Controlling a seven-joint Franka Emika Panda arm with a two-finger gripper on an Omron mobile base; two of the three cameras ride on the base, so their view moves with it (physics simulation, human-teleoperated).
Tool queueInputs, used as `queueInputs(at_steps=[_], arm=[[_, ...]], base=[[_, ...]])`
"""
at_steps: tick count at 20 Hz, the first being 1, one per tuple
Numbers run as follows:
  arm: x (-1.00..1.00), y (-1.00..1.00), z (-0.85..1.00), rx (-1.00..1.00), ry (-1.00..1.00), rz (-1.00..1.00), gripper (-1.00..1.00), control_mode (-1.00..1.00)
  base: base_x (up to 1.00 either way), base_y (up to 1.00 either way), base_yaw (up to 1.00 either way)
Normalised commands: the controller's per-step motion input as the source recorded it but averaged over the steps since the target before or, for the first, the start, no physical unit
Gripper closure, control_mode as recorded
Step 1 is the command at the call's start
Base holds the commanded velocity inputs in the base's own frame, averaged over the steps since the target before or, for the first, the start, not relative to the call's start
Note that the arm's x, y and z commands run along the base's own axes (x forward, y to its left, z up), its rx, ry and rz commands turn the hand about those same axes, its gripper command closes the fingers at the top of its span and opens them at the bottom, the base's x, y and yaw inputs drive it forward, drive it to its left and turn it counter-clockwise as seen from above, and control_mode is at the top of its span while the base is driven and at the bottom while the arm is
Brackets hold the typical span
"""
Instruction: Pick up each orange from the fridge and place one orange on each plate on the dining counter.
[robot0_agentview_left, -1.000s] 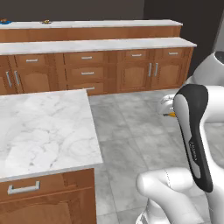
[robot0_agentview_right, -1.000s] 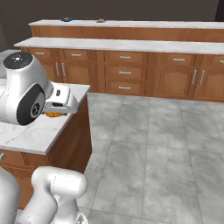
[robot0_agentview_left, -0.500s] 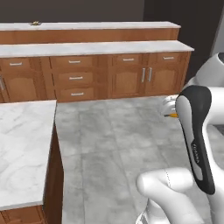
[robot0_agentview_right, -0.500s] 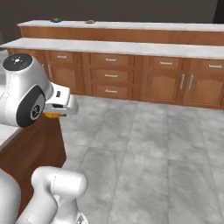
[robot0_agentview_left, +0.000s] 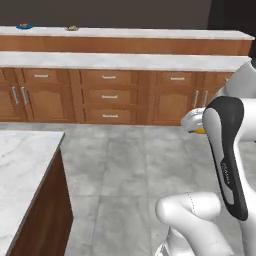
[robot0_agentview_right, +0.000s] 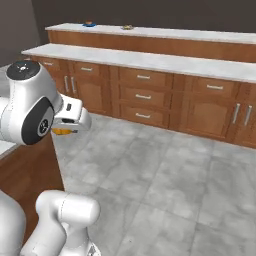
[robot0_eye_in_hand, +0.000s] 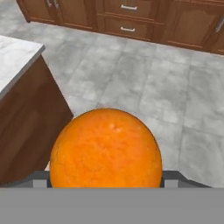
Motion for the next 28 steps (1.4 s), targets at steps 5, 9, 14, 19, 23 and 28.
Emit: queueInputs(at_steps=[5, 9, 14, 19, 23, 28], arm=[[0.0, 0.0, 0.0, 0.0, 0.0, 0.0, 1.0, 1.0], [0.0, 0.0, 0.0, 0.0, 0.0, 0.0, 1.0, 1.0], [0.0, 0.0, 0.0, 0.0, 0.0, 0.0, 1.0, 1.0], [0.0, 0.0, 0.0, 0.0, 0.0, 0.0, 1.0, 1.0], [0.0, 0.0, 0.0, 0.0, 0.0, 0.0, 1.0, 1.0], [0.0, 0.0, 0.0, 0.0, 0.0, 0.0, 1.0, 1.0]], base=[[1.0, -0.3, 0.69], [0.98, -0.1, 0.85], [0.82, -0.69, 0.67], [0.71, -1.0, 0.48], [0.52, -1.0, 0.41], [0.72, -1.0, 0.35]])
